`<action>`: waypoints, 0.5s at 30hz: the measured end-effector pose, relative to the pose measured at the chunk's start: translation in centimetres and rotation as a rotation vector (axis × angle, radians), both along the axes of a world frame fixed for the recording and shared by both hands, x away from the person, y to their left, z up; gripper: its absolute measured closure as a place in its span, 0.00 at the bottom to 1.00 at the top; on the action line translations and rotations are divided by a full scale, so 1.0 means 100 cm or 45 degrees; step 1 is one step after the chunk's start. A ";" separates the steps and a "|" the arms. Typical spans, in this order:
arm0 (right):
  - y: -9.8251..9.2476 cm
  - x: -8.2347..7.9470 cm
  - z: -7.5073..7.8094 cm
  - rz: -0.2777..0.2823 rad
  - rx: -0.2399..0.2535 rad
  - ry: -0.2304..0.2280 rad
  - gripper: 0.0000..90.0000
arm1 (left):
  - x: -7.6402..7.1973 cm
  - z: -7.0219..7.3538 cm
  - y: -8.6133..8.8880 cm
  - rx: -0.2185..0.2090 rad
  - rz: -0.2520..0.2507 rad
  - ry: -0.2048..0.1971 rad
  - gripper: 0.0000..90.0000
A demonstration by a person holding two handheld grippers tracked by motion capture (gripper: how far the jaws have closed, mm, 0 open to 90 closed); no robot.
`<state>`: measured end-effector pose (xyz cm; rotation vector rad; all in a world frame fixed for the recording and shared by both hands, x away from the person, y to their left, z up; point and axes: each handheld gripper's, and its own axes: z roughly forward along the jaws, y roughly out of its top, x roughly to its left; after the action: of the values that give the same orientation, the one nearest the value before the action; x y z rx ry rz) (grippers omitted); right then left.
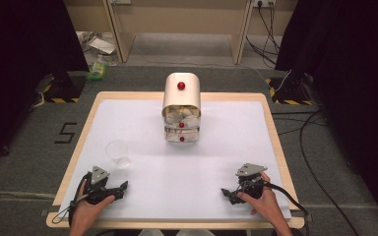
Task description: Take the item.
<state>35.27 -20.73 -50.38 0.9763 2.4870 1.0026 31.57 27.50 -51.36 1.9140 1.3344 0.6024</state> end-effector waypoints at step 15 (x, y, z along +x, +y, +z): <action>0.000 0.000 0.000 -0.001 -0.001 -0.002 0.00 | -0.009 0.012 -0.009 -0.005 -0.035 -0.070 0.19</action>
<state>35.26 -20.73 -50.38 0.9760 2.4856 1.0019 30.62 26.64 -50.11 1.8963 1.2717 0.6332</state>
